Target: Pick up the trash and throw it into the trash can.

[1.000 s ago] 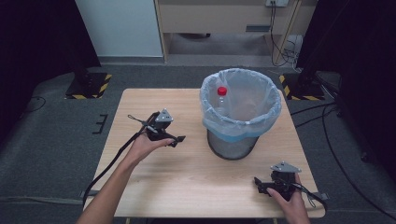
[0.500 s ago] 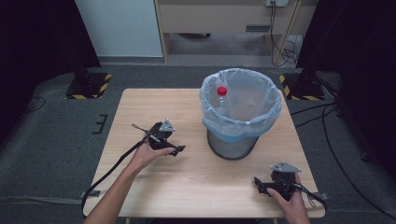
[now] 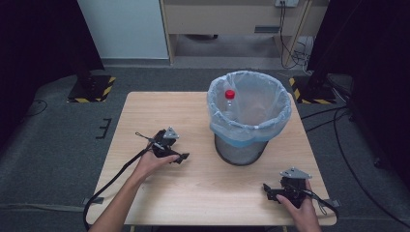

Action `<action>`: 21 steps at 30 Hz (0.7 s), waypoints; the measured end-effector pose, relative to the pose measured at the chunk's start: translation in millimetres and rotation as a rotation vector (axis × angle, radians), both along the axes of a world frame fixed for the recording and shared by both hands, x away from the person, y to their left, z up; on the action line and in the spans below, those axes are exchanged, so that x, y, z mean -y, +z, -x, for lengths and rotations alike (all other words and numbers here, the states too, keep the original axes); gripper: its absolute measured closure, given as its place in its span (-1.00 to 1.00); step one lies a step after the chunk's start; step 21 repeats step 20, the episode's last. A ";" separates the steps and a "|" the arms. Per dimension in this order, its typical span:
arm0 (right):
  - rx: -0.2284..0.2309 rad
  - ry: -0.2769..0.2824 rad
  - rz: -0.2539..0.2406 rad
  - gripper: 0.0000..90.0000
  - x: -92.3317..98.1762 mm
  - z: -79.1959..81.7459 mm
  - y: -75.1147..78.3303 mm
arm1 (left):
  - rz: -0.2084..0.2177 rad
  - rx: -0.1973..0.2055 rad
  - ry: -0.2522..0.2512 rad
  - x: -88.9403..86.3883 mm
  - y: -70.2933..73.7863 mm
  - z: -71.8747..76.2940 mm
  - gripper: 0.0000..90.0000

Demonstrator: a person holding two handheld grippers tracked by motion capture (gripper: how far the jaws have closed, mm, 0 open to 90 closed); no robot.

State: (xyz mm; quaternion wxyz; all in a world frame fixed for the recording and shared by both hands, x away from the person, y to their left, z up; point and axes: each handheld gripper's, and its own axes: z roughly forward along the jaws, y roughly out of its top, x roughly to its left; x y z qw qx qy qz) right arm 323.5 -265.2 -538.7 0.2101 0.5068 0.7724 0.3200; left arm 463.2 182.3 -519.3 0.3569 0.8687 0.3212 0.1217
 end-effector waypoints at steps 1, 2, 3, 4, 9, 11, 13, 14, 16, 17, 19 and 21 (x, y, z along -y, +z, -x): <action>0.000 0.000 0.000 -0.99 0.0 0.0 0.0 | 0.000 0.000 0.000 0.0 0.0 0.0 -0.92; -0.001 -0.001 -0.002 -0.99 -0.1 0.1 0.1 | -0.004 -0.001 0.002 0.1 -2.2 -0.1 -0.93; -0.001 0.000 -0.002 -0.99 -0.1 0.1 0.1 | -0.004 -0.001 0.002 0.1 -2.2 -0.1 -0.93; 0.000 0.000 -0.001 -0.99 0.0 0.1 0.0 | -0.010 0.001 0.006 0.6 -4.9 0.0 -0.93; 0.000 -0.001 0.000 -0.99 -0.1 0.0 0.0 | -0.029 0.000 0.011 2.0 -16.4 0.8 -0.95; 0.000 -0.001 -0.001 -0.99 -0.1 0.0 0.0 | -0.009 0.006 0.022 1.2 -17.9 1.3 -1.00; -0.001 -0.002 -0.003 -0.99 -0.2 0.1 0.0 | -0.008 0.007 0.030 1.4 -18.1 1.2 -1.00; 0.000 -0.002 -0.002 -0.99 -0.2 0.0 0.0 | -0.010 0.007 0.025 1.2 -18.1 1.1 -1.00; -0.001 -0.003 -0.003 -0.99 -0.3 0.2 0.1 | -0.012 0.006 0.018 0.8 -18.0 0.8 -1.00; -0.001 -0.004 -0.003 -0.99 -0.4 0.3 0.1 | -0.011 0.005 0.013 0.4 -18.0 0.7 -1.00; -0.002 -0.003 -0.003 -0.99 -0.3 0.5 0.2 | -0.010 0.004 0.009 0.1 -18.0 0.4 -1.00; -0.002 -0.003 -0.003 -0.99 -0.3 0.5 0.2 | -0.010 0.004 0.009 0.1 -18.0 0.4 -1.00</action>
